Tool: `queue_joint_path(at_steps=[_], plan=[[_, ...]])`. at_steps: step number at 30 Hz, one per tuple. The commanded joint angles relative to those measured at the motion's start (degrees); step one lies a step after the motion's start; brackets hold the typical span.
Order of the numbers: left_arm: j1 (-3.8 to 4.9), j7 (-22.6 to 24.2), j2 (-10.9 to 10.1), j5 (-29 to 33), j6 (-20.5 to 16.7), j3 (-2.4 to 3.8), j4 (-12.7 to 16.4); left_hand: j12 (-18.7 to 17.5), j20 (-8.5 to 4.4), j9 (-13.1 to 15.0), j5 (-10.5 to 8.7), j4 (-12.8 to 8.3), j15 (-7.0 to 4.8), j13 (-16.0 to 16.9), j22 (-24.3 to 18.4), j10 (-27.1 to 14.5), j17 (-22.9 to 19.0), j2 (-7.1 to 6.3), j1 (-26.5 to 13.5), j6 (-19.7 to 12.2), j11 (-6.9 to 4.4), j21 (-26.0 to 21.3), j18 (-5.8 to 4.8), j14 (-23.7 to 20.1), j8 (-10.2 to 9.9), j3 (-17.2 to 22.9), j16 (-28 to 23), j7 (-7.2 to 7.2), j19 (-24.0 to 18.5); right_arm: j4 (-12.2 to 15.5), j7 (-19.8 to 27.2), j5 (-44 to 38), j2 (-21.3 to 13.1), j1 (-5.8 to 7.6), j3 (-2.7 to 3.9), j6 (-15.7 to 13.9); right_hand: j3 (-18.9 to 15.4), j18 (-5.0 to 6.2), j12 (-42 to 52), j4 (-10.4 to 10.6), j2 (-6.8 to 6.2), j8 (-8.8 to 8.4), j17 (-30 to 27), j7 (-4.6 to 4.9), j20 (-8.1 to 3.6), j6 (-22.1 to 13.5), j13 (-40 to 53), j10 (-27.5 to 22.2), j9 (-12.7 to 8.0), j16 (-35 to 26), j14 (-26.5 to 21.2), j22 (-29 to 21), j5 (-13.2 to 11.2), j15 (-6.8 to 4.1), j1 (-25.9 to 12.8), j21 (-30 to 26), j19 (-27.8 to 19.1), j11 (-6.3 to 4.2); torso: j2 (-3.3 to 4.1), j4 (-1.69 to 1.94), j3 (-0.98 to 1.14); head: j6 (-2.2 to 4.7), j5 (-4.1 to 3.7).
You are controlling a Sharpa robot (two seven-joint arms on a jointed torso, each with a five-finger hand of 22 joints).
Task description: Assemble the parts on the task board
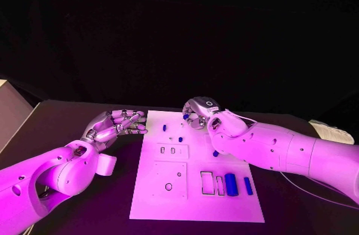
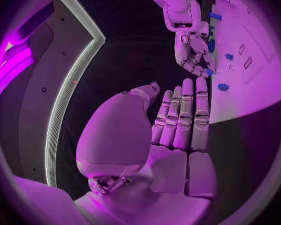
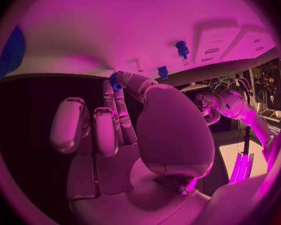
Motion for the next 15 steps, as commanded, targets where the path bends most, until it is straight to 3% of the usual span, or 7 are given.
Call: queue_joint_path(at_steps=[1,15], plan=[[0.02,0.22,0.14,-0.38,1.31,0.05,0.05,-0.30,0.02,0.09,0.18,-0.05,0.01,-0.08,-0.01,0.04,0.07,-0.38,-0.23,0.06,0.18,0.03,0.60,-0.49,-0.31,0.42,0.32,0.34,-0.50,-0.41,0.16,-0.76,0.33,0.01,0.00,0.58,0.32,-0.69,0.04,0.08,0.17,0.09,0.05,0.27,-0.24,-0.18,0.13,1.64,0.08,0.19,2.90,0.02,0.30,-0.30,0.19,0.36,0.22,-1.23,0.10,-0.01,-0.08,-0.02,0.00],[0.02,0.08,0.37,-0.39,1.49,0.06,-0.19,-0.30,0.02,0.09,0.18,-0.05,0.01,-0.08,-0.01,0.04,0.07,-0.38,-0.23,0.06,0.18,0.03,0.60,-0.49,-0.31,0.42,0.32,0.34,-0.50,-2.10,0.46,-0.74,1.18,0.04,0.00,1.56,0.47,-0.65,-0.45,-0.06,-0.19,-0.14,-0.19,0.47,-0.09,-0.95,0.19,1.08,0.42,0.15,2.81,-0.16,0.09,-0.09,-0.27,0.18,0.03,-0.97,0.31,-0.13,-0.14,0.05,0.08]])
